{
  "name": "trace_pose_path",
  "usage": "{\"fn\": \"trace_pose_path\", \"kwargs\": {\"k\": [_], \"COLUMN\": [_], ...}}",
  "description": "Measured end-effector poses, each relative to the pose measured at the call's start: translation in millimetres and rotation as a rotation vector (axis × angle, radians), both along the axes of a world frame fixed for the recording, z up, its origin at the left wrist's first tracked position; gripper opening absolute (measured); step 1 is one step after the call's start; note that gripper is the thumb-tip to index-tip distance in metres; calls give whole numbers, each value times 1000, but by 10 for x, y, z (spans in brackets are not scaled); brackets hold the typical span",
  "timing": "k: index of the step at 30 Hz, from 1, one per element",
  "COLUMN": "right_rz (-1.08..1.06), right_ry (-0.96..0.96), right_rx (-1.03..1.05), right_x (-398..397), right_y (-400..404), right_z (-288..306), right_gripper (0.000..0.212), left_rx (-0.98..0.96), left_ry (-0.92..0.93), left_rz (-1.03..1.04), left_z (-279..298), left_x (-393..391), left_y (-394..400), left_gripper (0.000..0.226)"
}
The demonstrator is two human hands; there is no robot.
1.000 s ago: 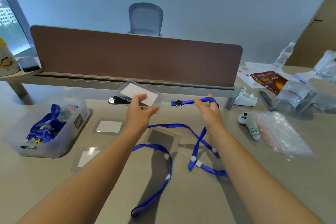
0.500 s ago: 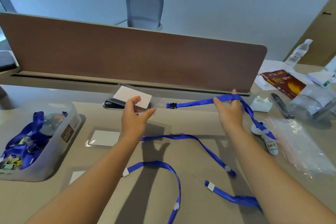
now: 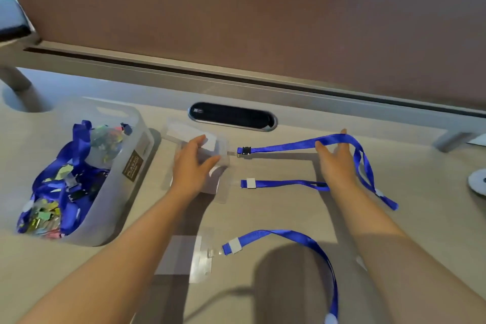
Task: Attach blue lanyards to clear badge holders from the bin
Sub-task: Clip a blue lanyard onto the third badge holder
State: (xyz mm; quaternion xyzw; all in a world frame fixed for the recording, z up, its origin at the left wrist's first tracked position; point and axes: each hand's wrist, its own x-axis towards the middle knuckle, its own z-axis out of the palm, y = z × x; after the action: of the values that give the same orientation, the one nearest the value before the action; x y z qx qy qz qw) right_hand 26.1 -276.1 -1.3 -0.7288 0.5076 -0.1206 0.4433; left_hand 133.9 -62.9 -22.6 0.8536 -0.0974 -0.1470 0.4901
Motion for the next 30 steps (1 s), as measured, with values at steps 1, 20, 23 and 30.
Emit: {"fn": "trace_pose_path", "kwargs": {"k": [1, 20, 23, 30], "right_rz": [5, 228, 303, 470], "right_ry": [37, 104, 85, 66], "right_rx": [5, 26, 50, 58], "right_x": [18, -562, -743, -1087], "right_y": [7, 652, 873, 1306], "right_z": [-36, 276, 357, 385], "right_gripper": [60, 38, 33, 31], "left_rx": [49, 548, 439, 399], "left_ry": [-12, -126, -162, -212], "left_rz": [-15, -175, -157, -179], "left_z": [-36, 356, 447, 499], "left_x": [31, -434, -702, -1303], "left_y": [27, 468, 605, 979], "left_gripper": [48, 43, 36, 33]}}
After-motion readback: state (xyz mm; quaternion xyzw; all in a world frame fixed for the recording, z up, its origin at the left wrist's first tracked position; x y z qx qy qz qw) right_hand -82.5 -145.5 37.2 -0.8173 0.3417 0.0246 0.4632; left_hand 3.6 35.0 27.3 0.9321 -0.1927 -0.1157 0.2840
